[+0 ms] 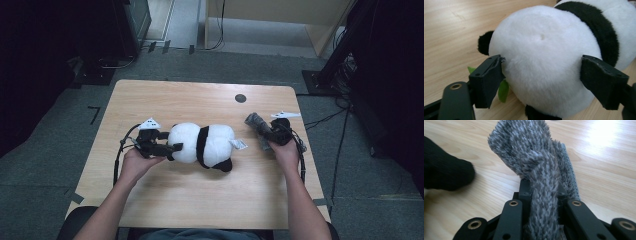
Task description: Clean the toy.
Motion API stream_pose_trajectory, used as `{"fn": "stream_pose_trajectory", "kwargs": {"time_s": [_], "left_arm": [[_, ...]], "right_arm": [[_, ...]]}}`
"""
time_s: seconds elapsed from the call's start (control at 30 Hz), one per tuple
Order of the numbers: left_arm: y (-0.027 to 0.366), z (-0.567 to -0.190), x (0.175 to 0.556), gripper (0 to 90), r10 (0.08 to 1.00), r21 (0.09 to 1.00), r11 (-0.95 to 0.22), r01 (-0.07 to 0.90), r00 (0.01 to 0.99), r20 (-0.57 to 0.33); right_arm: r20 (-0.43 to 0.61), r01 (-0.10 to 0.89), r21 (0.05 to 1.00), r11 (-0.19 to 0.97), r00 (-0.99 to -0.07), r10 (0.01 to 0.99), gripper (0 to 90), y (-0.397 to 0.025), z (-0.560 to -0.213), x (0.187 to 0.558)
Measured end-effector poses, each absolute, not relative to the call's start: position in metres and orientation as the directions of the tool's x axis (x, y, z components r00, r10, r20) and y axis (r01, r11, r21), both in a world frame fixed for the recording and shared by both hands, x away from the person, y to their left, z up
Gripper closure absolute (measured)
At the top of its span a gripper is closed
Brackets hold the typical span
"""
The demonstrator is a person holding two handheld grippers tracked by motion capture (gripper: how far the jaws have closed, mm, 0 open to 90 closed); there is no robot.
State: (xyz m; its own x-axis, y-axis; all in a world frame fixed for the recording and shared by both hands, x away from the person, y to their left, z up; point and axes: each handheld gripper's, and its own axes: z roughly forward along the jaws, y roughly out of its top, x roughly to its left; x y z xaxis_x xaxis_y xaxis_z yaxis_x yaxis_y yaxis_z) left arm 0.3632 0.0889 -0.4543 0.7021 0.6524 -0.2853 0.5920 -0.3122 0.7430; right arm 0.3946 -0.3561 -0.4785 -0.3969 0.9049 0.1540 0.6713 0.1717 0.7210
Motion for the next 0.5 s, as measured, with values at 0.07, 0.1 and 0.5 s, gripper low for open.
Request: {"fn": "stream_pose_trajectory", "kwargs": {"time_s": [0.07,0.1,0.5], "left_arm": [[0.089,-0.456,0.364,15.3,0.652,0.749,-0.315,0.582,0.706,-0.275],[0.089,-0.456,0.364,13.4,0.652,0.752,-0.316,0.579,0.708,-0.271],[0.088,-0.455,0.362,14.2,0.647,0.754,-0.334,0.565,0.720,-0.252]], "right_arm": [[0.146,0.660,0.726,0.190,-0.419,0.896,76.3,-0.351,-0.474,0.393],[0.120,0.643,0.736,0.214,-0.435,0.892,76.3,-0.345,-0.470,0.392],[0.159,0.583,0.781,0.226,-0.535,0.830,76.2,-0.307,-0.427,0.389]]}}
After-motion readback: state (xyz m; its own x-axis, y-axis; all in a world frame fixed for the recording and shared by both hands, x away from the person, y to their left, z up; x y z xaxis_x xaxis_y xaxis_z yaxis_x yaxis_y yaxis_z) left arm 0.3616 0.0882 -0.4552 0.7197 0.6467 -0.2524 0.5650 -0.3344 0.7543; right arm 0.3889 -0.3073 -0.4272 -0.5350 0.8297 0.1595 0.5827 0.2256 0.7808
